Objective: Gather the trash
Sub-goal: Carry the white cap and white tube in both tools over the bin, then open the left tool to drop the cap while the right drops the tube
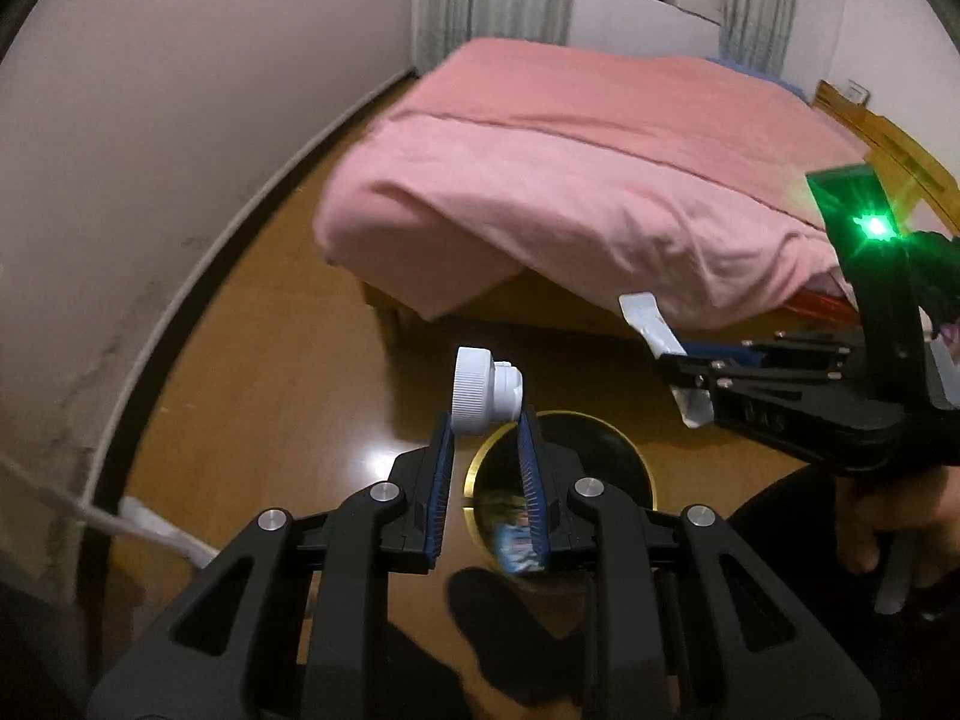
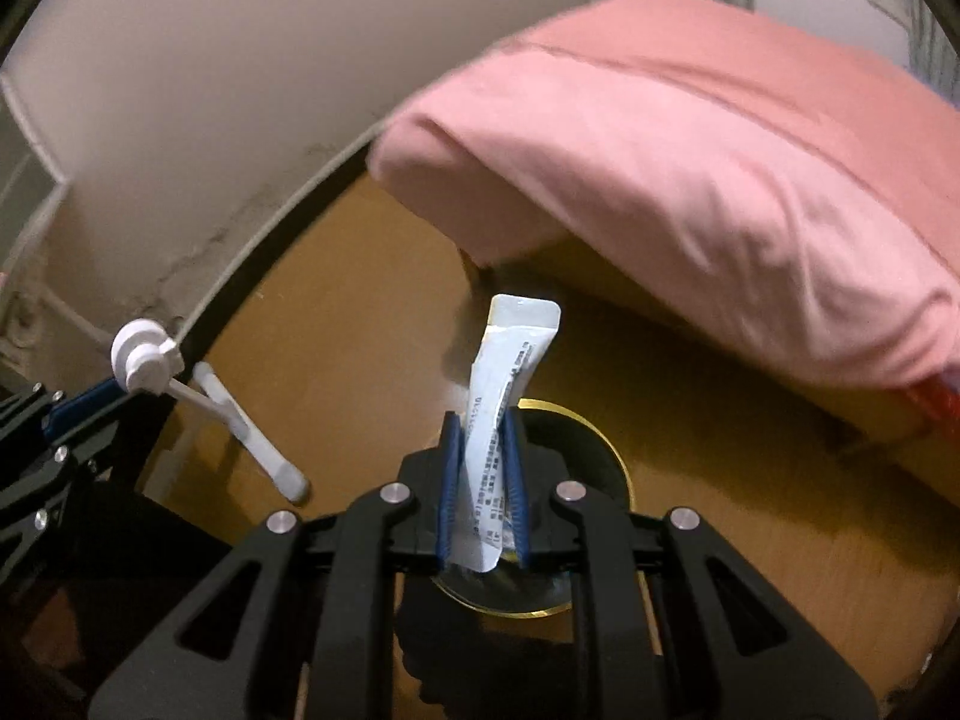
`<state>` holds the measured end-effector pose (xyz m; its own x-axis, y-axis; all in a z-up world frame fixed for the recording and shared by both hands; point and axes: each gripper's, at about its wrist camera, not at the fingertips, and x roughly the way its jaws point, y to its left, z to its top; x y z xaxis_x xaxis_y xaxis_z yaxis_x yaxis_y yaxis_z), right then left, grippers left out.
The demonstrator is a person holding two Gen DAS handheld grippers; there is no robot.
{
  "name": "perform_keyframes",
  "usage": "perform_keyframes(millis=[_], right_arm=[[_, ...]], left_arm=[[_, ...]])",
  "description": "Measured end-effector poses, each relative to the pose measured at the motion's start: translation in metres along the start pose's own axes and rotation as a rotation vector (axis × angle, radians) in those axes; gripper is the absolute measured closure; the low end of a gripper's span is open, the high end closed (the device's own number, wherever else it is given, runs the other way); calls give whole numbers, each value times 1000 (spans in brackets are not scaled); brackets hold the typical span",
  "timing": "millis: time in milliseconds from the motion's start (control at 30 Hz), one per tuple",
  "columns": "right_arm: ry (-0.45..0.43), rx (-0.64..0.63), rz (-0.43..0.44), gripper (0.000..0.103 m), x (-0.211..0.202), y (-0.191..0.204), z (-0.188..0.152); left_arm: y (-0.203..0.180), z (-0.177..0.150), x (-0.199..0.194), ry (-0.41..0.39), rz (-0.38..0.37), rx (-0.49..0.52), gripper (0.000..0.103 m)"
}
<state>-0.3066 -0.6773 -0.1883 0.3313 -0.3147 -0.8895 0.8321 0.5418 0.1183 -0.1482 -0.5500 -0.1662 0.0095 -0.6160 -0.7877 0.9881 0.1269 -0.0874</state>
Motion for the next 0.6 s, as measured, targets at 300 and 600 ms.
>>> perform_keyframes(millis=[300, 600], right_arm=[[56, 20, -3, 88, 33, -30, -32], [67, 39, 2, 88, 36, -41, -35]], left_arm=[[-15, -16, 69, 78, -44, 1, 82], [-24, -18, 84, 103, -54, 8, 82]])
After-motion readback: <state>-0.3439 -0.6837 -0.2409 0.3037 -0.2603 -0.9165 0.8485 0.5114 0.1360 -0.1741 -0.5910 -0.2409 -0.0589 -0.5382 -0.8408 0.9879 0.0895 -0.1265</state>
